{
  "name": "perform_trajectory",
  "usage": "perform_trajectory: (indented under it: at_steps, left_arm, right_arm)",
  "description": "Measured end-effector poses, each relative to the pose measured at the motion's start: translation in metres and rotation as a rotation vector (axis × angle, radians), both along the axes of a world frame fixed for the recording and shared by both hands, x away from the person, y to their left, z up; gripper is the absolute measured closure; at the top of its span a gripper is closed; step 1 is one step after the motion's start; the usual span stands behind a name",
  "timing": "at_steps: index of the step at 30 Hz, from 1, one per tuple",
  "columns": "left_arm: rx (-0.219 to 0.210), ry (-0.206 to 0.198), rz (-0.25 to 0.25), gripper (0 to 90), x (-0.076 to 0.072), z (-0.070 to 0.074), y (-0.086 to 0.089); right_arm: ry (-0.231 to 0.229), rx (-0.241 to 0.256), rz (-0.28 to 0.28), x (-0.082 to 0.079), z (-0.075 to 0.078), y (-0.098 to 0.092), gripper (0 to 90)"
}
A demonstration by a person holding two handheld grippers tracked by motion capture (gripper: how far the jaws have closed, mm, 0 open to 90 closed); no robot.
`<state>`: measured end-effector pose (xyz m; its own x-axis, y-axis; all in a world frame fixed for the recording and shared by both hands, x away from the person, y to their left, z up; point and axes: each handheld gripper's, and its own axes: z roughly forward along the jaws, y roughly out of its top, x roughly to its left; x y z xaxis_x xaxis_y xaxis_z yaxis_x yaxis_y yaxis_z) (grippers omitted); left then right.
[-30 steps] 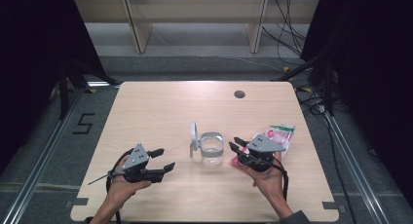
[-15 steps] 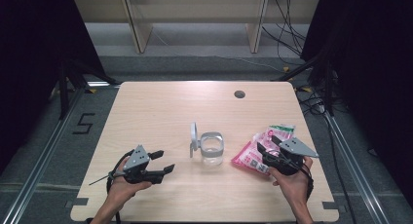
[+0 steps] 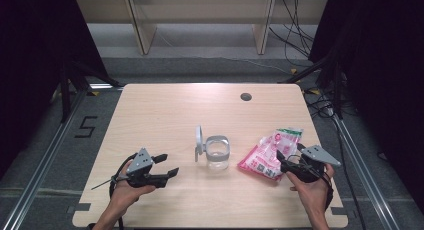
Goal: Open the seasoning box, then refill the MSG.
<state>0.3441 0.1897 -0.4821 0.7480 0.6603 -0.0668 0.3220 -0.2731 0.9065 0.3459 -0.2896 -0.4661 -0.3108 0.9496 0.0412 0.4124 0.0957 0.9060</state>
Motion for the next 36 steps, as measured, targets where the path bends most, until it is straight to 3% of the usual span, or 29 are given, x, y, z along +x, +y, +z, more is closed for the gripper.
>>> perform_trajectory:
  at_steps: [2, 6, 7, 9, 12, 13, 15, 16, 18, 23, 24, 25, 26, 27, 28, 30, 33, 36]
  left_arm:
    - [0.022, -0.004, -0.001, 33.0, 0.000, 0.000, 0.000]
    - [0.011, 0.007, -0.001, 33.0, 0.001, -0.001, -0.001]
    - [0.028, -0.014, -0.016, 33.0, 0.001, 0.000, 0.001]
    - [0.020, -0.002, 0.001, 32.8, 0.000, 0.000, 0.000]
    - [0.032, -0.013, -0.012, 32.1, 0.001, 0.000, 0.001]
    - [0.010, 0.012, 0.003, 32.1, 0.000, -0.001, -0.001]
    - [0.033, -0.006, -0.015, 32.0, 0.001, -0.002, -0.001]
    - [0.024, 0.004, -0.011, 32.0, 0.001, -0.002, -0.002]
    - [0.021, 0.004, -0.013, 32.0, 0.000, -0.002, -0.003]
    - [0.033, -0.009, -0.011, 32.0, 0.000, -0.002, -0.002]
    - [0.032, -0.008, -0.011, 32.0, 0.000, -0.002, -0.002]
    - [0.032, -0.009, -0.014, 32.0, 0.000, -0.002, -0.002]
    - [0.026, -0.007, -0.014, 32.0, 0.000, -0.002, -0.002]
    - [0.016, 0.005, -0.001, 32.0, -0.002, -0.002, -0.004]
    - [0.016, 0.005, -0.001, 32.0, -0.002, -0.002, -0.004]
    - [0.022, 0.003, -0.008, 32.0, -0.002, -0.002, -0.004]
    - [0.024, 0.007, -0.013, 32.0, -0.002, -0.003, -0.006]
    - [0.024, 0.005, -0.015, 32.0, -0.004, -0.004, -0.007]
  right_arm:
    - [-0.017, -0.008, 0.000, 0.002, -0.001, -0.006, 21.1]
    - [0.011, -0.015, -0.001, 0.004, -0.006, -0.010, 20.9]
    - [0.038, 0.009, -0.025, 0.003, -0.007, -0.010, 20.6]
    - [0.038, 0.007, -0.014, 0.004, -0.008, -0.012, 20.5]
    - [0.039, -0.004, -0.017, 0.005, -0.009, -0.013, 20.5]
    - [0.039, -0.004, -0.017, 0.005, -0.009, -0.013, 20.5]
    - [0.044, -0.018, -0.009, 0.007, -0.011, -0.016, 20.5]
    - [0.044, -0.018, -0.009, 0.007, -0.011, -0.016, 20.5]
    - [0.031, -0.015, -0.013, 0.008, -0.012, -0.017, 20.6]
    - [0.070, 0.022, -0.032, 0.007, -0.012, -0.018, 20.6]
    - [0.048, -0.004, -0.013, 0.011, -0.013, -0.021, 20.6]
    - [0.072, 0.027, -0.034, 0.008, -0.013, -0.018, 20.5]
    - [0.072, 0.027, -0.034, 0.008, -0.013, -0.018, 20.5]
    - [0.044, 0.007, -0.020, 0.012, -0.014, -0.020, 20.6]
    - [0.044, 0.007, -0.020, 0.012, -0.014, -0.020, 20.6]
    - [0.067, -0.002, -0.027, 0.014, -0.016, -0.023, 20.0]
    - [0.062, 0.008, -0.033, 0.016, -0.018, -0.024, 20.0]
    - [0.121, 0.045, -0.056, 0.016, -0.018, -0.023, 18.9]
